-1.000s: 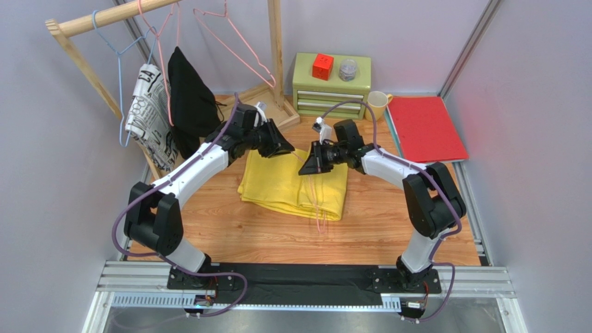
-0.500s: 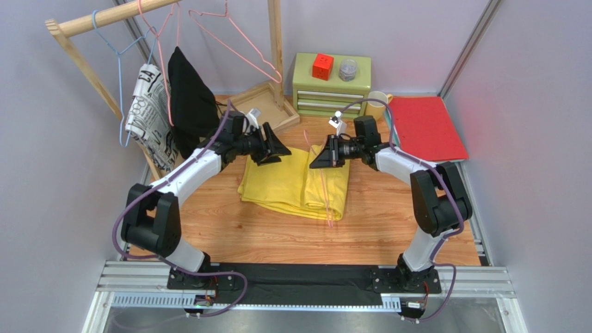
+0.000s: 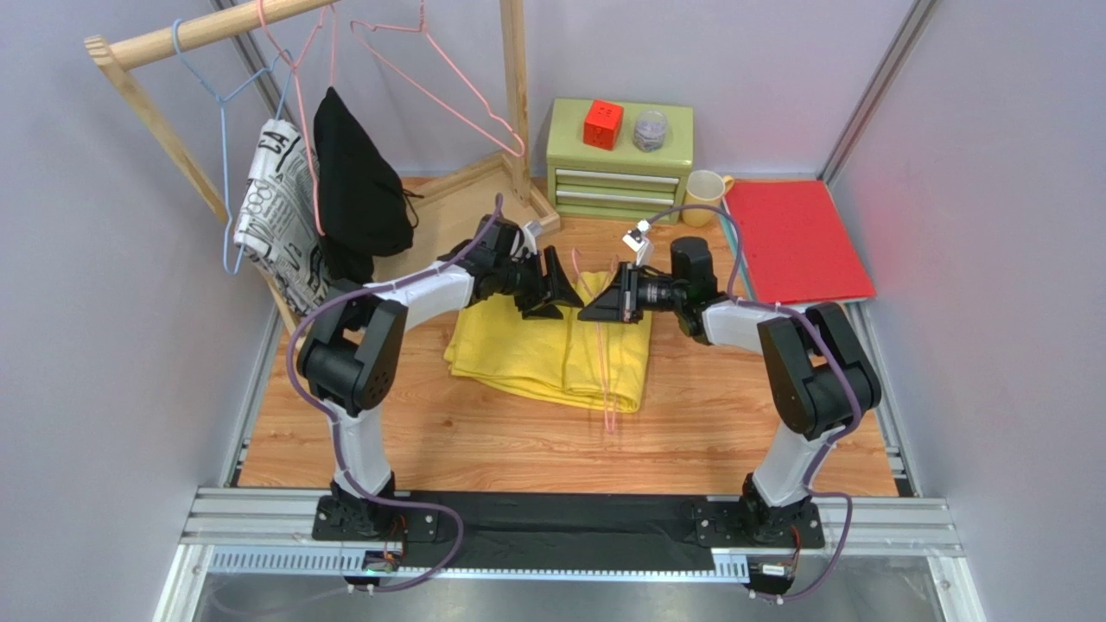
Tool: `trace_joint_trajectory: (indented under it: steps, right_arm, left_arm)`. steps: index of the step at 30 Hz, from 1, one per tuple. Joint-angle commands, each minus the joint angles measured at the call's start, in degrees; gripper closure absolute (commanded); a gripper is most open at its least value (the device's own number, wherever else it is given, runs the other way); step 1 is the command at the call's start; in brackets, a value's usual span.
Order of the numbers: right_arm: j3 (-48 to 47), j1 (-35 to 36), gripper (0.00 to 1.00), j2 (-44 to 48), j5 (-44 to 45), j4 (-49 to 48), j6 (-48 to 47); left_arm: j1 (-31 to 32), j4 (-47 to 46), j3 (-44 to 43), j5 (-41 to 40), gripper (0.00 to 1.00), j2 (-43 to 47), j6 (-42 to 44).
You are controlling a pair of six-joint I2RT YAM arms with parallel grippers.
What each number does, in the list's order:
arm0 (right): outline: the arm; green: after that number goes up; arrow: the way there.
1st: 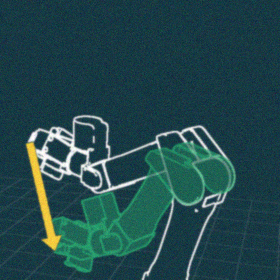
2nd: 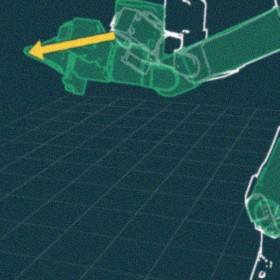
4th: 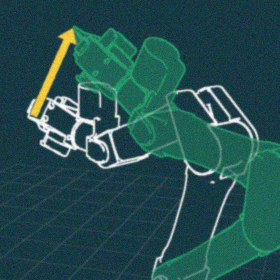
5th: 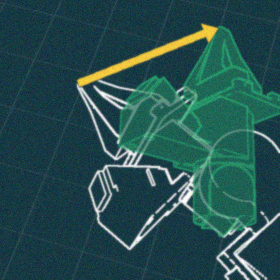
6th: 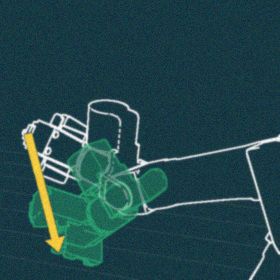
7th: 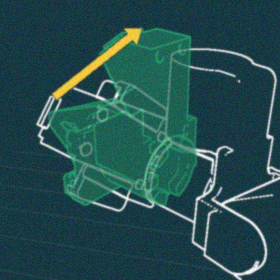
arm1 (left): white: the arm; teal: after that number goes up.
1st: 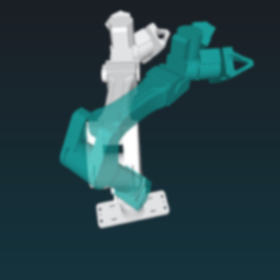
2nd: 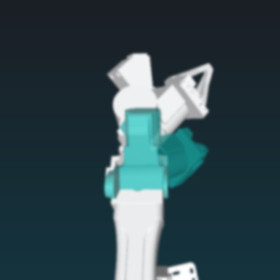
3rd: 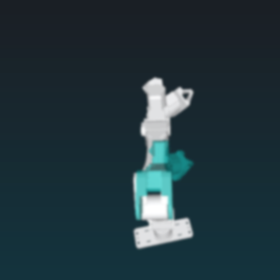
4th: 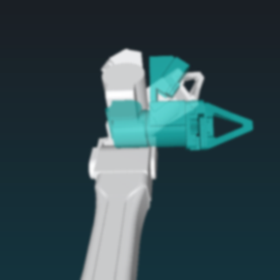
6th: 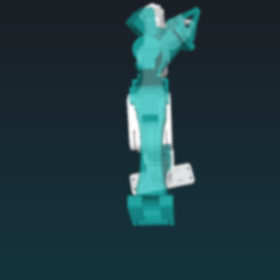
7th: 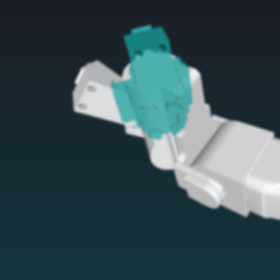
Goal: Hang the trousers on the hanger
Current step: Place trousers on hanger
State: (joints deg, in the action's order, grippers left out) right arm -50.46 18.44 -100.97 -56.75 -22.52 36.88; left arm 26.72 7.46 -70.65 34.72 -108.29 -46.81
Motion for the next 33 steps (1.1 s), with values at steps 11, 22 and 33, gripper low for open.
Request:
trace_joint_trajectory:
  steps: [11,22,33]
  right_arm:
    - [6.0,-1.9,1.00,0.1,-1.3,-14.0,10.8]
    - [5.2,-3.7,1.00,2.1,-1.3,-13.4,12.8]
    - [0.2,1.4,1.00,-4.9,1.9,-29.8,25.7]
  left_arm:
    - [4.7,3.4,-8.4,-7.0,0.29,-8.6,5.6]
    - [4.7,4.7,-8.4,-4.3,1.00,1.6,4.3]
    - [-2.7,31.9,-12.6,-10.5,1.00,12.9,15.7]
